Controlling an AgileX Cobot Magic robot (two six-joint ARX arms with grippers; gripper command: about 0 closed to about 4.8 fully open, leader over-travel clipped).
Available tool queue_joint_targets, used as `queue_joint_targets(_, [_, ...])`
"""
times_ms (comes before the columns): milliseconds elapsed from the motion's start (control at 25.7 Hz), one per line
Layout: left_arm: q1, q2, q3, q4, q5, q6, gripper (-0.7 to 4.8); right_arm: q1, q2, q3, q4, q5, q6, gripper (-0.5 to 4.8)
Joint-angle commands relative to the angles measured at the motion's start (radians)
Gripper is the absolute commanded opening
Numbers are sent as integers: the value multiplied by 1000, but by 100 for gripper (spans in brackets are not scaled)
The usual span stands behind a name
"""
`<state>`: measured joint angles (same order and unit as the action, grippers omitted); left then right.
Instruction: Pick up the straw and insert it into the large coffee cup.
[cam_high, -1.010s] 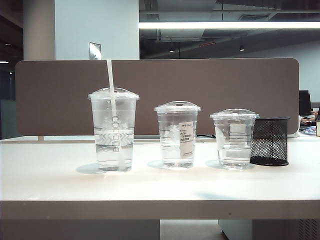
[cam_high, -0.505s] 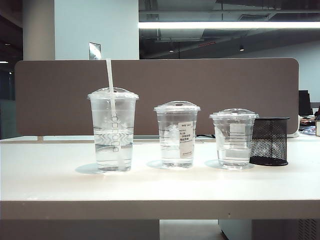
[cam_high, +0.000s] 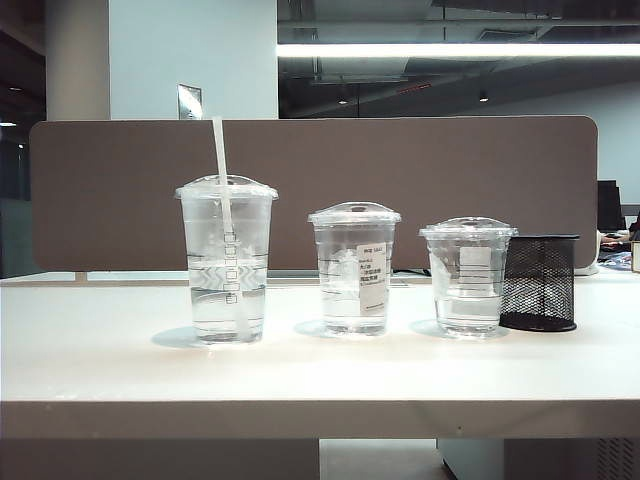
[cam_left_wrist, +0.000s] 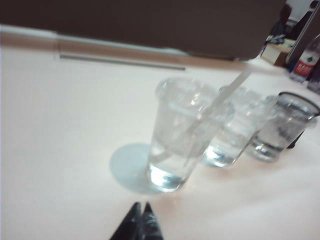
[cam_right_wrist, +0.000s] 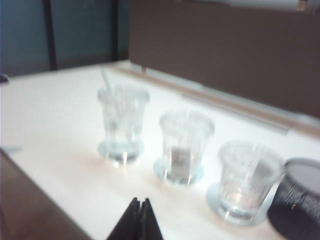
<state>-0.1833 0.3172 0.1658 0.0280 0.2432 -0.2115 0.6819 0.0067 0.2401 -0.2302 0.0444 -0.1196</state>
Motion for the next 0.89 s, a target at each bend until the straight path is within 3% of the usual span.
queue_joint_targets(39, [0,0,-24,3,-14,-2,-2,3,-4,-56,72,-52,16,-6])
queue_joint_targets(311, [1,0,-61,-16,-108,-3,-2,2,-5,-185,76,-74,21,-6])
queue_joint_targets(894, [1,-1,-61,-15,-108,-6,-2,1,-6,-223,24,-69,42,-5])
